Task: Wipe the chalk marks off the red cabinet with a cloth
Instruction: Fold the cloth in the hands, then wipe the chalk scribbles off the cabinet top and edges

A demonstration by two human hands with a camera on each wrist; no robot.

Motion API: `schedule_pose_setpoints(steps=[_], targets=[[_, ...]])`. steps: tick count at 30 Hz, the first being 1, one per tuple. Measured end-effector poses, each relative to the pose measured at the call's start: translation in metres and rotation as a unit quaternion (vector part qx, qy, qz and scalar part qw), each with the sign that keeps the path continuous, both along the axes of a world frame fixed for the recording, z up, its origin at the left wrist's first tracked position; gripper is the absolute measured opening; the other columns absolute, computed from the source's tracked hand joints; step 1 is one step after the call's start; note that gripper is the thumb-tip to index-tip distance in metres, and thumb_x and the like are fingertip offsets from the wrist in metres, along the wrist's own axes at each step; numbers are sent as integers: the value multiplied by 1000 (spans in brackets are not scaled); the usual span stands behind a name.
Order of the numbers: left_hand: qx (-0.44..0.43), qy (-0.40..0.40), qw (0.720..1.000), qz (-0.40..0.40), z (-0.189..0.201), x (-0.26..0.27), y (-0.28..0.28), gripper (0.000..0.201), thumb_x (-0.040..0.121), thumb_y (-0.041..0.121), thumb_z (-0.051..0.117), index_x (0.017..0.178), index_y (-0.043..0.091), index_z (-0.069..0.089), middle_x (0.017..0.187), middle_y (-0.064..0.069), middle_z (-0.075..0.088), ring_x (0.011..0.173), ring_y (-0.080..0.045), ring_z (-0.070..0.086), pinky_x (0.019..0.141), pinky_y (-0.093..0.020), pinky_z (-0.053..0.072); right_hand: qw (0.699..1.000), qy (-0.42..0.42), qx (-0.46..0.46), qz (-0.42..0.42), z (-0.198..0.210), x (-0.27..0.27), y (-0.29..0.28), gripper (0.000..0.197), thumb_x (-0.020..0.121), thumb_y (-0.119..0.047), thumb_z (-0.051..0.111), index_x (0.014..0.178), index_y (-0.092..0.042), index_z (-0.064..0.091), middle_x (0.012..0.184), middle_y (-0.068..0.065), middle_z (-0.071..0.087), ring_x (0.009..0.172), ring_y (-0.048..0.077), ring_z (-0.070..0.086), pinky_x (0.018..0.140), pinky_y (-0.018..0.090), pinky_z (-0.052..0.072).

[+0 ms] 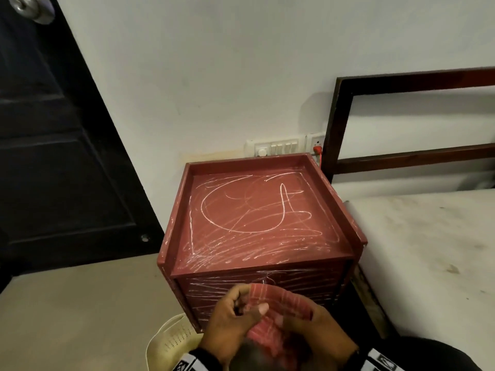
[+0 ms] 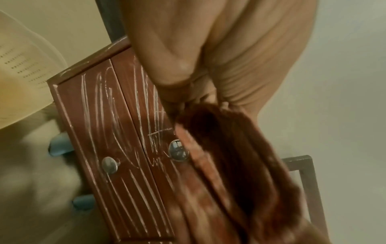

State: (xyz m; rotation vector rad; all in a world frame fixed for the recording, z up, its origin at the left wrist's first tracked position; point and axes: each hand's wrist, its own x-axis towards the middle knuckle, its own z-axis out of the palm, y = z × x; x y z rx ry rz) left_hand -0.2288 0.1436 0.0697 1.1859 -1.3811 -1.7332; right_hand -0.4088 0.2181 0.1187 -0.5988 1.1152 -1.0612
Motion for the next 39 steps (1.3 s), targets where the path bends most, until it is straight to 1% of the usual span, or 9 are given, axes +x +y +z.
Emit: schedule_pose_setpoints(steps=[4,7,9,14,20,27,32,36,39], targets=[[-34,-55,996,63,-11,19,-19,26,92,21,78,116,23,72,108,-2,78,102,-12,74,82,-17,54,942,285,-43,-174,31,-14,-5,36,88,3,62,106,-28,70,97,1,76,84,6,73,69,23,59],[-46,-87,986,134,-27,42,-41,16,94,17,76,107,25,72,105,-8,76,103,-25,72,98,-40,57,758,600,-150,-208,50,-42,-24,25,92,-24,68,110,-41,65,94,-21,69,73,-9,65,58,2,47],[-29,-123,977,173,-33,53,-51,14,95,17,74,100,29,71,101,-7,76,99,-30,73,100,-52,56,669,711,-132,-175,43,-53,-44,29,93,-21,63,115,-40,65,101,-20,69,84,-3,66,74,13,54],[-7,-123,951,284,-28,71,-61,20,98,22,69,115,18,60,98,-3,67,99,-31,68,94,-42,53,604,794,-13,-62,10,-11,-73,56,78,-7,52,128,-32,60,123,-6,65,118,26,55,101,43,49],[-41,-70,929,360,3,72,-61,39,100,38,65,126,18,46,110,-3,61,102,-27,62,92,-44,51,579,804,-107,79,7,98,-106,55,77,-19,54,131,-22,56,130,8,59,121,34,47,99,46,44],[-18,-56,921,385,4,64,-60,41,100,32,65,128,16,41,115,-8,63,103,-28,64,92,-43,51,662,719,-205,50,7,34,-86,36,93,-51,47,122,-39,64,130,-15,63,128,12,49,103,39,47],[-18,-66,919,389,7,61,-56,46,95,10,67,129,18,37,126,-13,54,108,-30,63,97,-45,54,640,764,-40,-71,4,-72,-65,50,84,-19,49,131,-32,60,140,-4,57,131,23,49,114,37,37],[-14,-89,922,377,8,62,-55,66,92,11,69,147,21,34,153,-14,32,119,-21,49,107,-46,48,658,749,46,-65,-7,-49,-78,70,81,-5,50,149,-18,40,159,8,29,150,29,15,122,41,9],[-33,-92,930,354,8,59,-53,62,87,16,75,135,30,39,146,-11,42,125,-26,55,107,-52,51,670,739,21,-72,-2,-10,-88,64,87,-9,47,149,-19,38,160,7,25,151,28,12,121,43,10]])
